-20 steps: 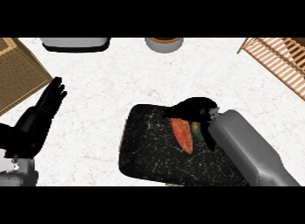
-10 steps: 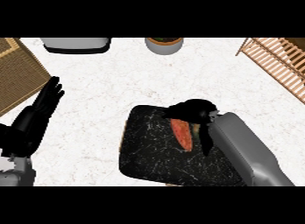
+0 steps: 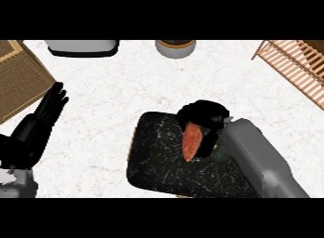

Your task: Pick the sweet potato from the tray and place it in the tiered shelf

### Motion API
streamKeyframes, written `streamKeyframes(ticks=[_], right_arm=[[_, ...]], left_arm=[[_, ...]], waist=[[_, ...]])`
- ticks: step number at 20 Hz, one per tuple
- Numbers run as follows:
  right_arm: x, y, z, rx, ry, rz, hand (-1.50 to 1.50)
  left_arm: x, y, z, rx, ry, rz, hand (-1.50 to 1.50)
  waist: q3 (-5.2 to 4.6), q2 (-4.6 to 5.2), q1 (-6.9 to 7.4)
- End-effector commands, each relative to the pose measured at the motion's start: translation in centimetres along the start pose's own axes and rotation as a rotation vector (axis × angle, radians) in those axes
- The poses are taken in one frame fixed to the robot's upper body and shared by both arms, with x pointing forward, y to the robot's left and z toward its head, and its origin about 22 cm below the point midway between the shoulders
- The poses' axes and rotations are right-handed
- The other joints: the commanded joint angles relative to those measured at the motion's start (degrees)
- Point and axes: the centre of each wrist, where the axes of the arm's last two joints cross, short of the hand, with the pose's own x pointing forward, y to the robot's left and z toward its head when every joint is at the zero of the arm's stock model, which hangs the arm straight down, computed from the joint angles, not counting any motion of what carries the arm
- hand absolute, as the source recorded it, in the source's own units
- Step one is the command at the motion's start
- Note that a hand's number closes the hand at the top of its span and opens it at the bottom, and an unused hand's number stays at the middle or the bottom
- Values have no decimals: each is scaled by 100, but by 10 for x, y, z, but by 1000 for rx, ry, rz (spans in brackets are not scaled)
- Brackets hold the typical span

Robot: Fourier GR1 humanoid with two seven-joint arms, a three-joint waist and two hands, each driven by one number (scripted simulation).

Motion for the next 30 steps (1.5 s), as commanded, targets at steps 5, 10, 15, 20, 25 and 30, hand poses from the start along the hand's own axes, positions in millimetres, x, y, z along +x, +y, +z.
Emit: streamKeyframes(ticks=[5, 10, 15, 20, 25, 30], right_arm=[[-12, -23, 23, -216, -54, -62, 150], [-65, -21, 66, -481, 801, -331, 150], [-75, -65, 87, -850, 1186, -471, 150], [-63, -135, 89, -1202, 1466, -427, 150], [-48, -191, 86, -1412, 1719, -344, 150], [-31, -230, 75, -1492, 1905, -231, 150]], left_arm=[[11, 6, -11, 18, 11, 4, 0], [0, 10, -1, 55, 18, -11, 0], [-2, 10, 1, 55, 28, -5, 0], [-1, 3, -1, 13, 20, -9, 0], [2, -7, -5, -59, -5, -8, 0], [6, -5, -12, -49, -31, -13, 0]], waist=[[27, 114, -105], [6, 106, -463], [-9, 53, -413], [-48, 155, 24], [-38, 230, 295], [-6, 280, 376]])
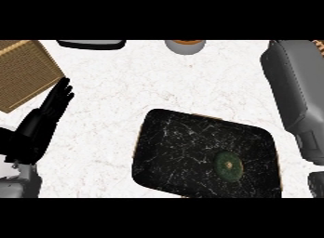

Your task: Pick the sweet potato from the tray and place it in the tiered shelf

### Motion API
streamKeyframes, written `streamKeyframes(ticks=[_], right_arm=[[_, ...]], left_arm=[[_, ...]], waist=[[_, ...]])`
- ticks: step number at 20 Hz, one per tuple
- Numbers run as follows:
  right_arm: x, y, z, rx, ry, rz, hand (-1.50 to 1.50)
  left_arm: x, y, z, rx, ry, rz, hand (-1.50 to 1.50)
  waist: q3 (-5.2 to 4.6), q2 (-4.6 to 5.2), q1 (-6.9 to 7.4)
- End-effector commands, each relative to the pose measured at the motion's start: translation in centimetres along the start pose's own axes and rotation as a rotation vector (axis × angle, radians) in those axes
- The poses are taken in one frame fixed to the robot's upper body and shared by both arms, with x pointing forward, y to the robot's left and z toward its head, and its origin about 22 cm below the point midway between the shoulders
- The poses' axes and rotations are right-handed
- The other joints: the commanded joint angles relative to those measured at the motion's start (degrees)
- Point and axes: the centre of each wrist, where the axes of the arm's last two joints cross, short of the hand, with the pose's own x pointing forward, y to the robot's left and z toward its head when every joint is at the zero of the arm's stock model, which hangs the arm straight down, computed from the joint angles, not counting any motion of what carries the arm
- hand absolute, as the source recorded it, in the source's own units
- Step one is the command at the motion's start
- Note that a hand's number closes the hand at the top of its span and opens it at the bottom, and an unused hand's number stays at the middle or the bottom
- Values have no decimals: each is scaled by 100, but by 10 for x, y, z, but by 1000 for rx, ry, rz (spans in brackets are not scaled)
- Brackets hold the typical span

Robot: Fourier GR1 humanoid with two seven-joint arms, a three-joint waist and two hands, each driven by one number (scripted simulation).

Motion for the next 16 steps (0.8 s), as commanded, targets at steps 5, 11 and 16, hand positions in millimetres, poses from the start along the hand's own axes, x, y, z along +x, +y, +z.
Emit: streamKeyframes(ticks=[5, 11, 16], right_arm=[[53, -39, -8, -201, 223, 12, 150], [42, -52, -44, -274, 236, -96, 150], [53, -95, -55, -325, 196, -592, 150]], left_arm=[[5, -6, -8, -9, -34, 13, 0], [6, -3, -6, -33, -34, 8, 0], [4, -17, -11, -30, -31, 26, 0]], waist=[[33, 66, 126], [48, 116, 214], [99, 113, 155]])
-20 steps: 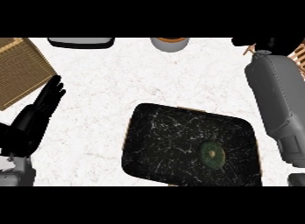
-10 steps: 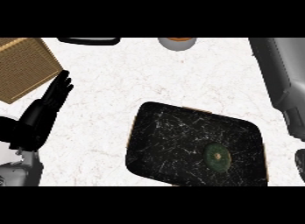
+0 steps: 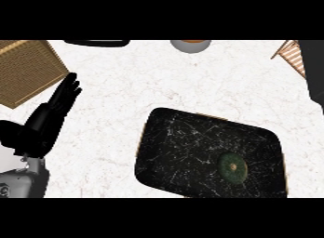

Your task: Pick the sweet potato from the tray and place it in the tiered shelf

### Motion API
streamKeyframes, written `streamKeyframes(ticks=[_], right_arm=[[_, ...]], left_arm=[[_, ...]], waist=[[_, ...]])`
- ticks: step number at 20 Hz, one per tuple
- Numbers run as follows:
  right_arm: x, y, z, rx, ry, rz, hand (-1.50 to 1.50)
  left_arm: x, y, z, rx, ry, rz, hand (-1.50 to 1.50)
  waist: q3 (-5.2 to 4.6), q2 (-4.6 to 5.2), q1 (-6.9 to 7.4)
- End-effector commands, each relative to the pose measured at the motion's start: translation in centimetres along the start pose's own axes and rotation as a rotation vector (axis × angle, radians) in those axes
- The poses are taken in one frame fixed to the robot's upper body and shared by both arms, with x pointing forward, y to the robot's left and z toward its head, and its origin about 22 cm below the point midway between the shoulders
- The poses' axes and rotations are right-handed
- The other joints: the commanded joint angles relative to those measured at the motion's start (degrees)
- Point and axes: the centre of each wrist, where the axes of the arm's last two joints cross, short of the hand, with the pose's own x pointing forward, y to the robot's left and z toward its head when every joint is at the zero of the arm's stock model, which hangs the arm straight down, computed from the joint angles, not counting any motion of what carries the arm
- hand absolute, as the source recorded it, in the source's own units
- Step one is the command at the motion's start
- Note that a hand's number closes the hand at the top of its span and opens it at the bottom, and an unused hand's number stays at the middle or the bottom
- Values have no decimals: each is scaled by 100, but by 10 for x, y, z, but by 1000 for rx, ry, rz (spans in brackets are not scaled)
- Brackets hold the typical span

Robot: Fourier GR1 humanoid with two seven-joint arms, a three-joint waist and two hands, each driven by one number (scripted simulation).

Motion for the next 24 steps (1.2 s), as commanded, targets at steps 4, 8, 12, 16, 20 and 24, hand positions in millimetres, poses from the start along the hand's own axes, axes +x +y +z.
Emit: streamKeyframes(ticks=[4, 8, 12, 16, 20, 24], right_arm=[[-8, -11, -28, -129, 215, -435, 150], [-91, 35, -47, -31, 28, 323, 150], [-80, 26, -62, -79, 23, 550, 150], [-68, 13, -80, -121, 14, 661, 150], [-49, 3, -84, -154, -85, 675, 150], [-49, -1, -91, -110, -144, 603, 150]], left_arm=[[-7, -1, 4, 3, -1, -13, 0], [3, 13, 1, 43, -5, -42, 0], [-1, 9, 2, 12, 8, -22, 0], [-9, 4, 3, 16, 14, -10, 0], [-9, 7, -5, 9, 7, -10, 0], [0, 11, 4, 9, -6, -19, 0]], waist=[[5, 37, 18], [-83, 53, -259], [-53, -16, -105], [-37, 27, 17], [-26, -17, -87], [-15, -34, -28]])
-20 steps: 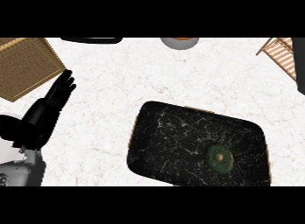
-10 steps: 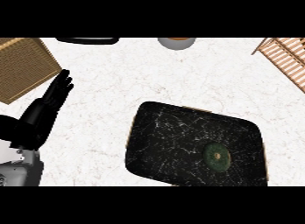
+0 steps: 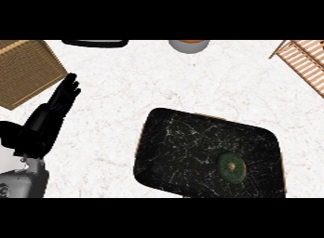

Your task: Pick the sweet potato from the tray and place it in the tiered shelf

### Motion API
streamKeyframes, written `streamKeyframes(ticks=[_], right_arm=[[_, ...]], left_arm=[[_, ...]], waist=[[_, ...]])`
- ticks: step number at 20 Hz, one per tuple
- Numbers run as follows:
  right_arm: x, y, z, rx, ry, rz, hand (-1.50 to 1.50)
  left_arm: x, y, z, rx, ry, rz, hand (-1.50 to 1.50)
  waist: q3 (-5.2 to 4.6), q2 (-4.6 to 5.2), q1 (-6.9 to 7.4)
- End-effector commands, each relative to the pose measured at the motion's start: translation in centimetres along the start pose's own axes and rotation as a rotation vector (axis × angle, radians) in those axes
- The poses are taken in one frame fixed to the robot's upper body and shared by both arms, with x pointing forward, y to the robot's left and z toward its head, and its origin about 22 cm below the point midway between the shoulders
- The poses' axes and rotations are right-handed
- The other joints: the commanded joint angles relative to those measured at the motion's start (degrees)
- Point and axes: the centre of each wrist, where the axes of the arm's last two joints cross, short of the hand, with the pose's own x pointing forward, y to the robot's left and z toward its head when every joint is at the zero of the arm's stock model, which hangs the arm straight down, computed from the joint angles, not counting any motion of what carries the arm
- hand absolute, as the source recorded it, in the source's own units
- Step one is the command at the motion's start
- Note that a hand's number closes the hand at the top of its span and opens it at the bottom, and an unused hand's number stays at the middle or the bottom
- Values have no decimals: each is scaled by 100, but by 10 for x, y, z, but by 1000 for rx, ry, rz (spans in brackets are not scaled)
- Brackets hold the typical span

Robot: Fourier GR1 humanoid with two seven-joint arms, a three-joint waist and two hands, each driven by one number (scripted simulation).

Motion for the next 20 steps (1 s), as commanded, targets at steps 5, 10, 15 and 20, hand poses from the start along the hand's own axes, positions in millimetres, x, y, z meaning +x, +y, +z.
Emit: streamKeyframes(ticks=[5, 10, 15, 20], right_arm=[[1, -10, -11, 110, -32, -66, 150], [-19, 20, -9, 316, -117, 27, 150], [-17, 22, -3, 459, -149, 47, 150], [-24, 30, -4, 427, -48, 60, 150]], left_arm=[[2, 9, -5, 0, 0, 1, 0], [-1, 1, 2, 1, 4, 12, 0], [-3, 15, 0, 16, 4, -12, 0], [-1, -2, 0, -10, 2, 7, 0]], waist=[[8, 22, 17], [15, 1, -12], [10, -17, -61], [12, 19, -11]])
